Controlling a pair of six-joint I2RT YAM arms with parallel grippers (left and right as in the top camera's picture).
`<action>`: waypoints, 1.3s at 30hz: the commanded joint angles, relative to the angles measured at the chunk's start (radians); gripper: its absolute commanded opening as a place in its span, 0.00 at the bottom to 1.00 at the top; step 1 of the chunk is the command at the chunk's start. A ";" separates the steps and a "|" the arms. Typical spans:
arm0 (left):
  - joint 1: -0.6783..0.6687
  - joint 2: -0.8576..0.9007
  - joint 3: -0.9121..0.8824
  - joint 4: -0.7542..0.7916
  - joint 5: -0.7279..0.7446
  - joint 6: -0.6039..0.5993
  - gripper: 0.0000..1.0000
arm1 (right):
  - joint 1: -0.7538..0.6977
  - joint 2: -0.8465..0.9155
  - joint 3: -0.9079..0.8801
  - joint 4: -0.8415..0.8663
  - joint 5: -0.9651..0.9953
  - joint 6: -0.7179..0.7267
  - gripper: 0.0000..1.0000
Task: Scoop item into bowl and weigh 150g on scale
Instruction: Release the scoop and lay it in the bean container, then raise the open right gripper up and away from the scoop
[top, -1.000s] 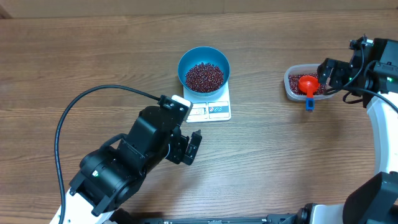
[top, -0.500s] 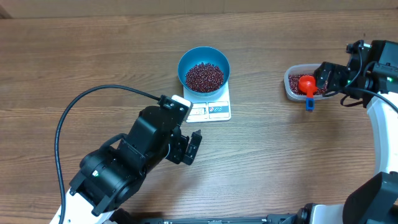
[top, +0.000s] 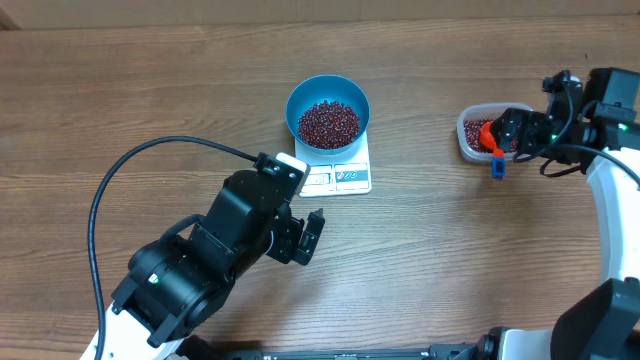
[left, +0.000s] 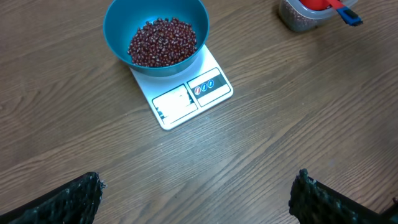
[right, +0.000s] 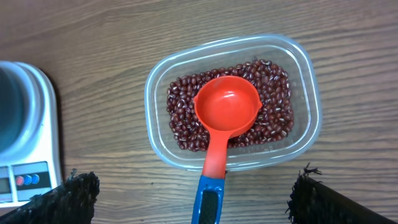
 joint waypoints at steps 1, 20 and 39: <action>-0.006 0.005 0.000 -0.003 -0.010 0.014 0.99 | 0.049 -0.082 0.023 -0.003 0.039 -0.060 1.00; -0.006 0.005 0.000 -0.003 -0.010 0.014 0.99 | 0.205 -0.266 0.022 -0.164 0.208 0.013 1.00; -0.006 0.005 0.000 -0.003 -0.010 0.014 0.99 | 0.205 -0.433 0.021 -0.318 0.277 0.120 1.00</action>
